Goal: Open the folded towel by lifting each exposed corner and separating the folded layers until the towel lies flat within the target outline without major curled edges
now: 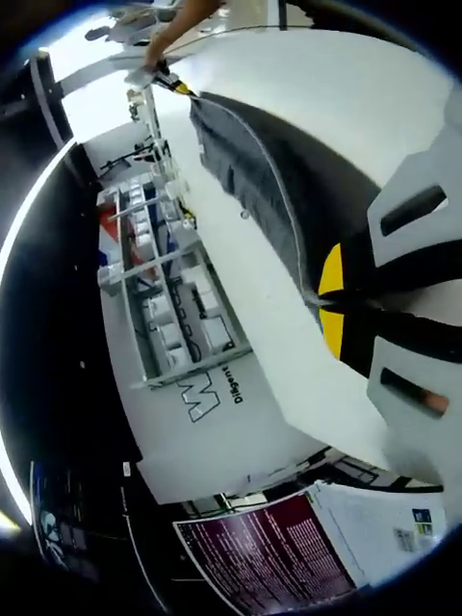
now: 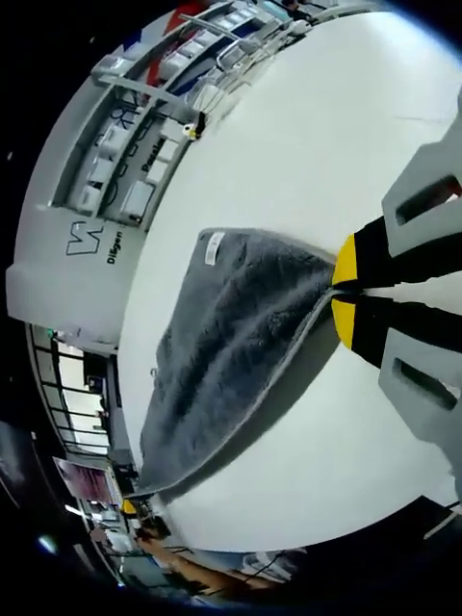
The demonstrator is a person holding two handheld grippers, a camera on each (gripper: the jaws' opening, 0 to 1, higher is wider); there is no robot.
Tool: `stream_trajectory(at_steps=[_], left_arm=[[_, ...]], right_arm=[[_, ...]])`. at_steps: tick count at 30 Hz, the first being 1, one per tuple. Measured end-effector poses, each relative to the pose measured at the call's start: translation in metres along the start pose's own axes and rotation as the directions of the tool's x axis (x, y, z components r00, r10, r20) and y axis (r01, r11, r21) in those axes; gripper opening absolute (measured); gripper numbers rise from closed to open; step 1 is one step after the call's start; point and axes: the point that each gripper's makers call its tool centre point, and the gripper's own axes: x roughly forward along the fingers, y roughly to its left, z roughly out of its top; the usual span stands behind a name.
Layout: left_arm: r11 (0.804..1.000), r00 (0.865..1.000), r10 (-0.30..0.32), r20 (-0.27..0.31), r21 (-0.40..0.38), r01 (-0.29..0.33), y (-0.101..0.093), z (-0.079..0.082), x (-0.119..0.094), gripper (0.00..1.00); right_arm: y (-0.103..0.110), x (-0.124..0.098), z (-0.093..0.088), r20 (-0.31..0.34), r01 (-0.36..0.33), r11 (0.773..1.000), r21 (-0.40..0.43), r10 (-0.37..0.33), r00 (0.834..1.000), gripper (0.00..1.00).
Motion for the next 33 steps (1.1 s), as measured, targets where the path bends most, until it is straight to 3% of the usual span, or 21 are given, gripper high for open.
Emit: stream_trajectory(at_steps=[7, 11, 15, 26, 30, 33], left_arm=[[0.999, 0.999, -0.024, -0.046, -0.031, 0.022, -0.01, -0.021, -0.018, 0.03], [0.996, 0.988, -0.083, -0.127, -0.044, 0.078, -0.026, -0.04, -0.03, 0.03], [0.995, 0.979, -0.094, -0.178, -0.029, 0.091, -0.035, -0.049, -0.039, 0.03], [0.994, 0.972, -0.109, -0.209, -0.052, 0.1, -0.035, -0.06, -0.048, 0.03], [0.99, 0.962, -0.135, -0.239, -0.075, 0.12, -0.041, -0.069, -0.051, 0.04], [0.988, 0.96, -0.141, -0.243, -0.102, 0.119, -0.041, -0.072, -0.053, 0.1]], right_arm=[[0.002, -0.005, -0.006, -0.022, -0.012, 1.0, -0.019, 0.011, 1.0, 0.0], [0.004, -0.008, -0.016, -0.062, -0.019, 0.999, -0.035, 0.017, 0.998, 0.0], [0.006, -0.012, -0.021, -0.071, -0.031, 0.999, -0.033, 0.028, 0.997, 0.0], [0.019, -0.028, -0.033, -0.095, -0.086, 0.995, -0.048, 0.081, 0.992, 0.0], [0.021, -0.029, -0.037, -0.115, -0.091, 0.995, -0.051, 0.085, 0.99, 0.0], [0.019, -0.029, -0.035, -0.104, -0.091, 0.995, -0.042, 0.086, 0.991, 0.03]])
